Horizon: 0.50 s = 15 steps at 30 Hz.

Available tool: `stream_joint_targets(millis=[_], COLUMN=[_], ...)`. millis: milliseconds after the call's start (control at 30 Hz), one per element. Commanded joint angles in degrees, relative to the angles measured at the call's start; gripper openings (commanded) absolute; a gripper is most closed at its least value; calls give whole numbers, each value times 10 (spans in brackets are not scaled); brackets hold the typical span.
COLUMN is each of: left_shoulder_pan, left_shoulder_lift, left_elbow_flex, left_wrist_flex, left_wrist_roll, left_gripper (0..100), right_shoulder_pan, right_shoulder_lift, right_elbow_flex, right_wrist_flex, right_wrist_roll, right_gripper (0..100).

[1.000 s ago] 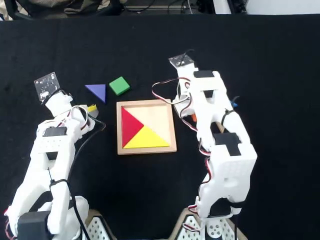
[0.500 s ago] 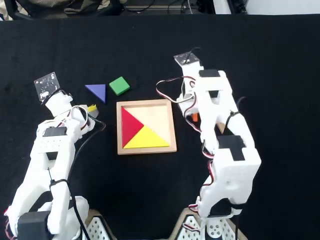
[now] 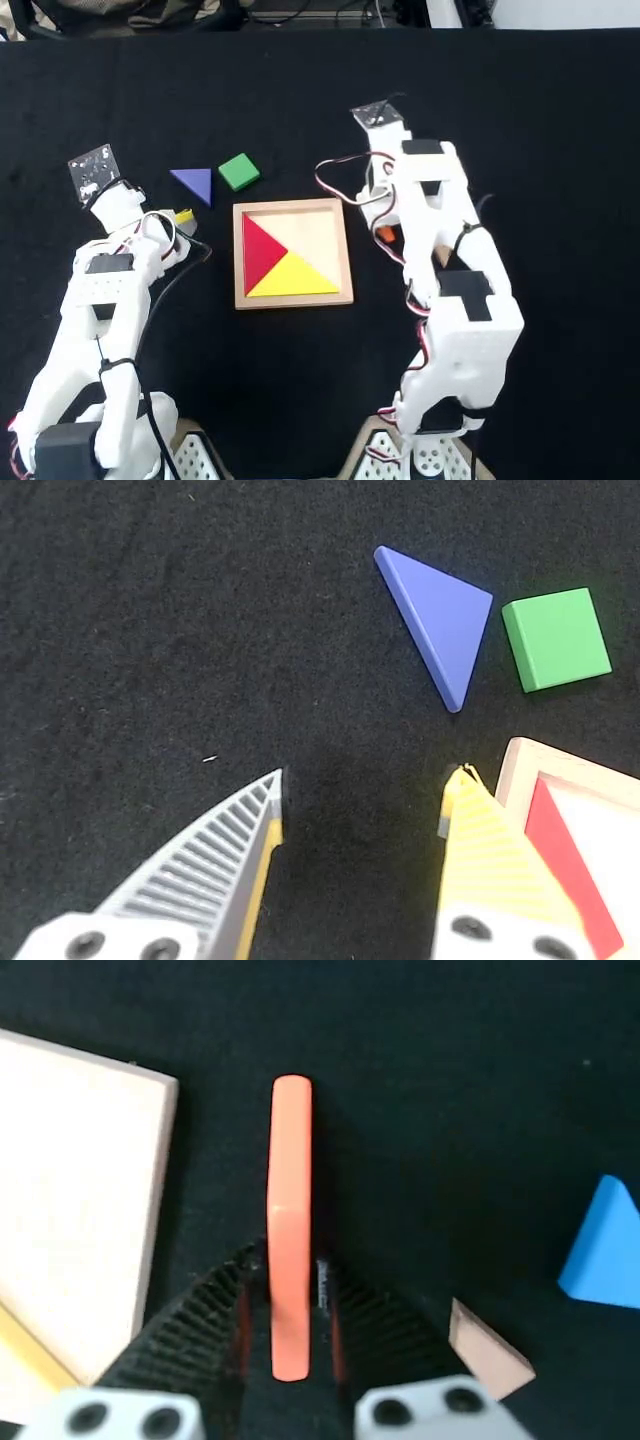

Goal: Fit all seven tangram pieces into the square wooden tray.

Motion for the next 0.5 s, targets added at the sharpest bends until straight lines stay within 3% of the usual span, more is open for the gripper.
stream_joint_targets(millis=[0, 133, 300, 467], left_shoulder_pan=[6, 6, 6, 2], left_shoulder_lift=[-3, -3, -3, -3], left_elbow_flex=[-1, -1, -1, 0], left_wrist_flex=[-11, -11, -9, -7], left_wrist_roll=[-1, -1, 1, 2], left_gripper=[259, 259, 259, 259], right_shoulder_pan=[20, -19, -88, -156], right_shoulder_lift=[-44, -100, -219, -320], right_elbow_flex=[-7, -2, 5, 132], right_wrist_flex=[4, 70, 146, 51], right_wrist_roll=[-20, -26, -171, -236], right_gripper=[11, 11, 11, 11])
